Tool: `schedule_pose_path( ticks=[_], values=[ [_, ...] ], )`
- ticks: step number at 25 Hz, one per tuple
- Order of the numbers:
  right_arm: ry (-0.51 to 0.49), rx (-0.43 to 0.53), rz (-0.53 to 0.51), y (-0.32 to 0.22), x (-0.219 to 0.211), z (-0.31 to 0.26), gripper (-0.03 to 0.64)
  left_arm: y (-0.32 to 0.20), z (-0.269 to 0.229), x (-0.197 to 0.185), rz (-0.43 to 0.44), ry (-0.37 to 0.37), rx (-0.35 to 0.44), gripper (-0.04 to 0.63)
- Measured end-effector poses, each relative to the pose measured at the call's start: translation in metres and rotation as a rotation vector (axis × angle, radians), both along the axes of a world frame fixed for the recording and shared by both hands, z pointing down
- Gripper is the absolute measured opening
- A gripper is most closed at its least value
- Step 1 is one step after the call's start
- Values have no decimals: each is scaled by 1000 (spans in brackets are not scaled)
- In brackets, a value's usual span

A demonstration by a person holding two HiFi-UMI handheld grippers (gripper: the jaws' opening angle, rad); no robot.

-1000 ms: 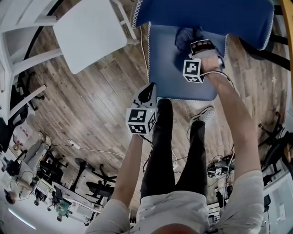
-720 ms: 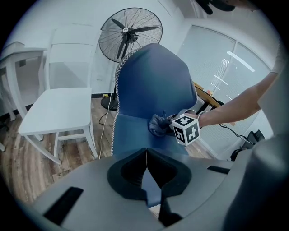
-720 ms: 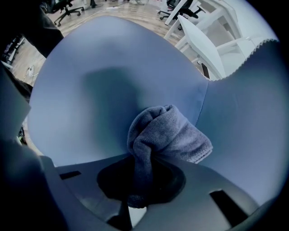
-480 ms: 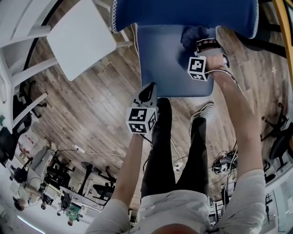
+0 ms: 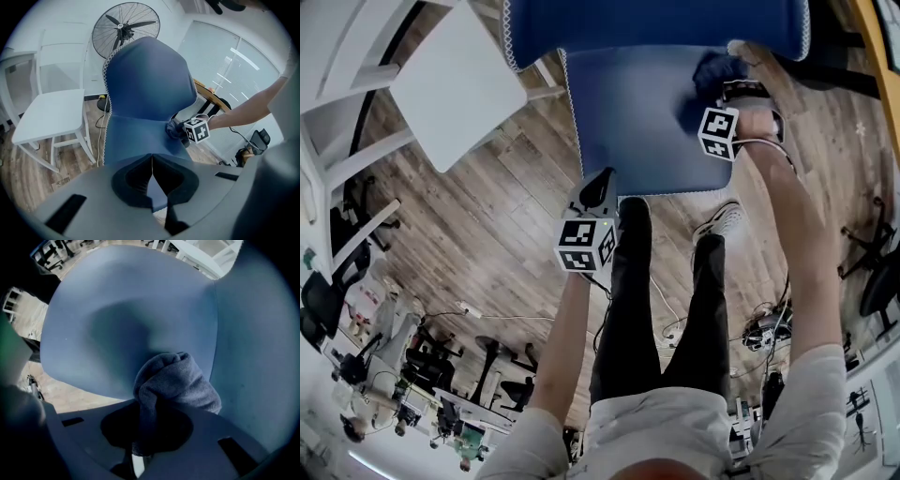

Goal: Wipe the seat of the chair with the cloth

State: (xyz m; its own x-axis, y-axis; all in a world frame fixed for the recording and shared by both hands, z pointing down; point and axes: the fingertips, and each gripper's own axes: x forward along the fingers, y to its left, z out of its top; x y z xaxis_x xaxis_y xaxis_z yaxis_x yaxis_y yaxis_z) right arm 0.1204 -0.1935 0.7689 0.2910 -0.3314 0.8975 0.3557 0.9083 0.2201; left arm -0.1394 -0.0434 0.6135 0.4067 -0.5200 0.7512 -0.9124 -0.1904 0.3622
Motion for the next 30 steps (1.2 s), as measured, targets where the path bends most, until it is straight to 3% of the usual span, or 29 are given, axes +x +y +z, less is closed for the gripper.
schedule_pose_path(
  ticks=[3, 9, 16, 18, 21, 23, 25, 30],
  values=[
    [-91, -63, 193, 25, 24, 7, 49, 1, 0, 6, 2, 6, 1, 28],
    [-420, -119, 643, 50, 20, 0, 49, 8, 5, 27, 31, 23, -3, 28],
    [-801, -365, 1095, 64, -41, -18, 51, 19, 10, 21, 14, 23, -22, 28],
    [-927, -380, 1329, 63, -54, -15, 51, 16, 8, 23, 14, 28, -12, 28],
    [-1102, -300, 1680, 56, -54, -12, 49, 10, 5, 23, 15, 40, 1, 28],
    [-1146, -250, 1758, 57, -51, -12, 49, 6, 5, 22, 22, 47, 3, 28],
    [-1128, -189, 1763, 57, -49, -13, 49, 0, 3, 19, 34, 46, 12, 28],
    [-1008, 51, 1622, 57, -60, -19, 49, -11, 3, -5, 75, -16, 34, 28]
  ],
)
